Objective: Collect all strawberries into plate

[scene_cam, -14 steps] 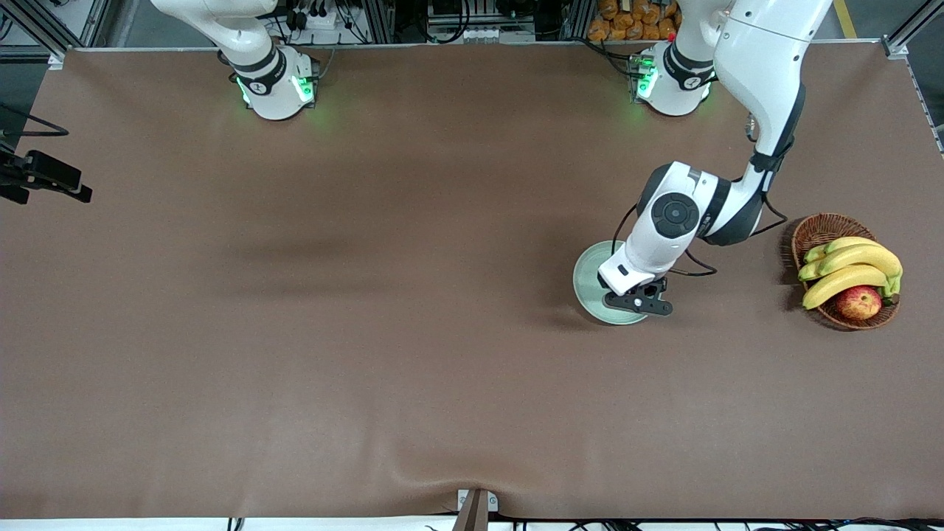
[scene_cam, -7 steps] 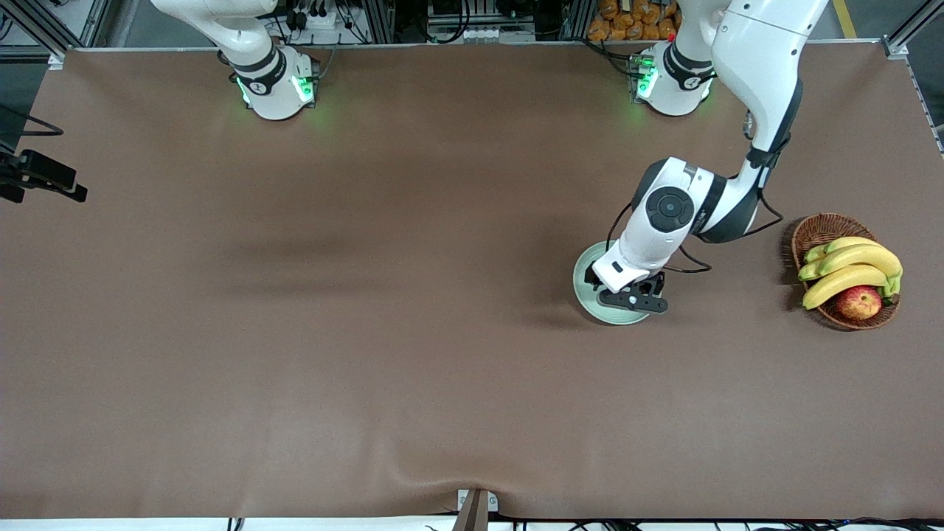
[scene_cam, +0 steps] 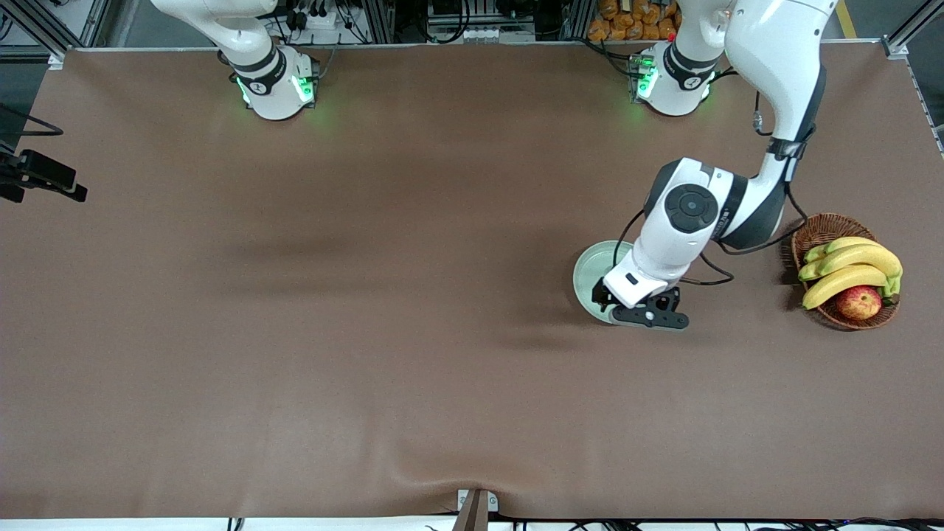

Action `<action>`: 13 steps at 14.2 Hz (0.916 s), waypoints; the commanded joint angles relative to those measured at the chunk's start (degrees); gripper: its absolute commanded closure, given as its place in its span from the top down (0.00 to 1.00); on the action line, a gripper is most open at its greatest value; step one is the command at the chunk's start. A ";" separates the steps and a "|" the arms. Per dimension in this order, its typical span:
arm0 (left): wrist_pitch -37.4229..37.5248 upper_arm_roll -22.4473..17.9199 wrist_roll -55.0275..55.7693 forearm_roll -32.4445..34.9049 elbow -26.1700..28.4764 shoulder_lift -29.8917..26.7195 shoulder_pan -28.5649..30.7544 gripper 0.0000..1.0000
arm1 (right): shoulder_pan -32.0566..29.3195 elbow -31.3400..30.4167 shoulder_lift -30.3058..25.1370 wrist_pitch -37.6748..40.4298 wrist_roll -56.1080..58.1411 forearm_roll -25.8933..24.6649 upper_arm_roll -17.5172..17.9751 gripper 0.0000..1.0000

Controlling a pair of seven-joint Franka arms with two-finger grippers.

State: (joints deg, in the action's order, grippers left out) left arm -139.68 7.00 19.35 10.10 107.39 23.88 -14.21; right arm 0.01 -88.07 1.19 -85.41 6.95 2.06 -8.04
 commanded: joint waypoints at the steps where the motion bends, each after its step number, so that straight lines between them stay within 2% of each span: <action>1: 3.01 0.12 0.69 0.63 -3.50 -0.33 2.51 1.00 | -0.45 -1.40 -1.71 -0.63 -0.88 0.40 0.39 1.00; 7: 3.10 0.30 0.17 0.71 -7.63 -0.94 7.61 1.00 | -0.36 -1.49 -1.63 -0.38 -0.88 0.31 0.39 1.00; 13: 9.41 2.67 -0.19 0.54 -8.34 -7.78 11.75 1.00 | -0.36 -1.40 -1.63 -0.64 -0.88 0.14 0.48 1.00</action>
State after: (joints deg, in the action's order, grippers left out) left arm -133.67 8.42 19.12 10.10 98.53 19.41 -3.29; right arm 0.01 -88.09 1.16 -85.51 6.95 2.05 -8.01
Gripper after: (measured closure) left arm 0.000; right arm 0.000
